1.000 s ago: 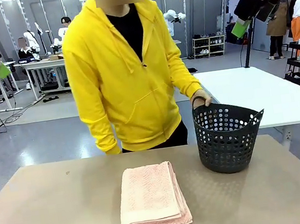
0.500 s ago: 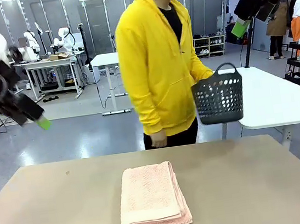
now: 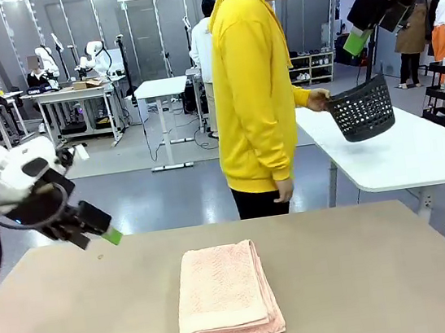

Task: Fold the towel.
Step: Pick up the 100 cm Hotel Towel and place it on the left side of the table.

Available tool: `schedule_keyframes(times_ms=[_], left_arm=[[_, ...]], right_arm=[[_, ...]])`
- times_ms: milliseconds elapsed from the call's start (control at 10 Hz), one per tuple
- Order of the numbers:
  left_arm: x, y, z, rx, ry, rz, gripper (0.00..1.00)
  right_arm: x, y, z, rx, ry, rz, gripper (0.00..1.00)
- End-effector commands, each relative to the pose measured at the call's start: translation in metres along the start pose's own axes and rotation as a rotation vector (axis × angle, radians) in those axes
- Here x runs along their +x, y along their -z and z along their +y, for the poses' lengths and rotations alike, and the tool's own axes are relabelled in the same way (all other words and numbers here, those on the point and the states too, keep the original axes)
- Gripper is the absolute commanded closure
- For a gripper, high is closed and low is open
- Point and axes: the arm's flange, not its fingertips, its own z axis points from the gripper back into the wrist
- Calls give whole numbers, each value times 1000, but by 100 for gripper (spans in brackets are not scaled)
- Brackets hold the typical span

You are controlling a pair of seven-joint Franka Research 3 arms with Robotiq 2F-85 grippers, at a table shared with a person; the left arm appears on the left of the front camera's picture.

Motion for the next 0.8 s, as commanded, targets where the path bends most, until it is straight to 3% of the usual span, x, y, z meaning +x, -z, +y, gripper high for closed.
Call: schedule_keyframes(times_ms=[0, 200, 400, 700], left_arm=[[3, 41, 5, -69, -48, -49, 0], [-2, 83, 16, -90, -141, -81, 0], [-6, 126, 27, -123, -155, -87, 0], [-12, 150, 27, -194, -194, -76, 0]], right_arm=[[0, 0, 0, -5, 5, 8, 6], [0, 0, 0, -5, 5, 8, 6], [0, 0, 0, -5, 5, 8, 6], [0, 0, 0, -5, 5, 8, 6]])
